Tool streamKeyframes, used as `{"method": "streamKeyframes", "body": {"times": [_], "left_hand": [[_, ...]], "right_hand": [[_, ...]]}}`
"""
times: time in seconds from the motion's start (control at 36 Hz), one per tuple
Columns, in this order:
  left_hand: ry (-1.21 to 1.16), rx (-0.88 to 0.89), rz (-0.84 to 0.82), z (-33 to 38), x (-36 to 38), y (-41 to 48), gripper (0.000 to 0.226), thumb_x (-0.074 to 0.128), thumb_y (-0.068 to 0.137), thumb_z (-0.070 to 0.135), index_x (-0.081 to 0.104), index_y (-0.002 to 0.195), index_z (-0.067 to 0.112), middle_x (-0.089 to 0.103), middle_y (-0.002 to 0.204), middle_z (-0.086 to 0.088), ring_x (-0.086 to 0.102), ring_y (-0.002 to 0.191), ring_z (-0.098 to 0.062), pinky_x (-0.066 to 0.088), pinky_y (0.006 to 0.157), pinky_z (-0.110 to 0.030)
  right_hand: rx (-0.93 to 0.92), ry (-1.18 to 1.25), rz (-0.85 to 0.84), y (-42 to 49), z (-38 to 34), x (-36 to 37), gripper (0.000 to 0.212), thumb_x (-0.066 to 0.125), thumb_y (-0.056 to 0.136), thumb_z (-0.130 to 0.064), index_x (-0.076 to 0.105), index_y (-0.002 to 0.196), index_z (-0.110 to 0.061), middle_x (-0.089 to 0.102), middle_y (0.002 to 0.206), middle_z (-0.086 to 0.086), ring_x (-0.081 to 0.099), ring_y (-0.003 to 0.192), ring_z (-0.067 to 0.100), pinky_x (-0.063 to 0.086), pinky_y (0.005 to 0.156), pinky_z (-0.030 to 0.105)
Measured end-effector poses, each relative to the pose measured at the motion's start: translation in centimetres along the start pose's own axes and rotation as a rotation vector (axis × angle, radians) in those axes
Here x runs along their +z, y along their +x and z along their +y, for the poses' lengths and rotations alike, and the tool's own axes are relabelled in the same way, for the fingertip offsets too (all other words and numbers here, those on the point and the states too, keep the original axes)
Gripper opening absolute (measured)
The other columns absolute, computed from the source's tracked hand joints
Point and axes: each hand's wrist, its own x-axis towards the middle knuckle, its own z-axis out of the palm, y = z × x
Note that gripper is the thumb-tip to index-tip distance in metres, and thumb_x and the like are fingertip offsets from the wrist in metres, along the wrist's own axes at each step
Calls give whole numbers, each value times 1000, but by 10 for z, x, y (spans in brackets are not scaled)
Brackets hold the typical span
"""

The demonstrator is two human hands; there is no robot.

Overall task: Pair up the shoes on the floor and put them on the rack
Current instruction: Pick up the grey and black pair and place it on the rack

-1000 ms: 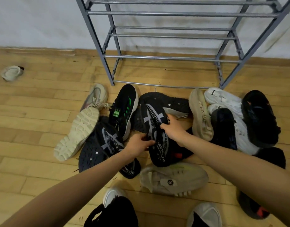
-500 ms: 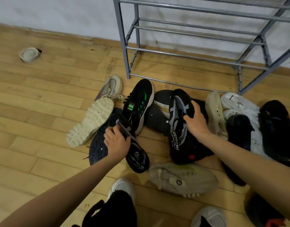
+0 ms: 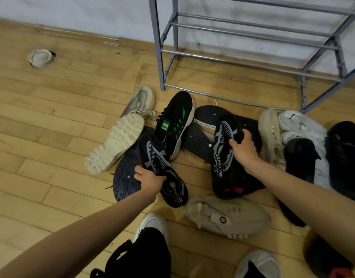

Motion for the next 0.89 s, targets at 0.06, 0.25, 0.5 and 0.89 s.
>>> {"method": "streamKeyframes", "body": {"times": [0.06, 0.25, 0.5, 0.89], "left_hand": [[-13, 48, 13, -4, 0, -1, 72, 70, 80, 3, 21, 133, 12, 24, 138, -19, 39, 119, -38, 43, 92, -37], [-147, 225, -13, -12, -5, -6, 70, 68, 85, 11, 22, 135, 29, 54, 127, -12, 58, 100, -23, 52, 87, -38], [-119, 575, -194, 30, 13, -30, 73, 60, 89, 5, 23, 139, 42, 49, 134, 4, 52, 123, -18, 51, 98, -37], [95, 472, -284, 106, 78, 24, 59, 56, 93, 13, 31, 144, 26, 51, 137, -9, 51, 124, -27, 45, 96, -37]], "right_hand": [[5, 42, -6, -1, 2, -2, 68, 54, 95, -27, 14, 150, -22, 43, 144, 11, 47, 126, 31, 43, 101, 40], [-12, 63, -199, -21, 17, -5, 110, 79, 74, -35, 1, 150, -25, 32, 152, 4, 35, 137, 25, 34, 110, 40], [-11, 171, -101, -40, 23, -3, 89, 63, 83, 0, 9, 149, -26, 39, 143, 6, 44, 128, 25, 42, 98, 33], [-19, -5, 69, 29, 29, -63, 37, 50, 93, -8, 42, 130, -11, 55, 124, 11, 49, 83, 13, 43, 62, 24]]}}
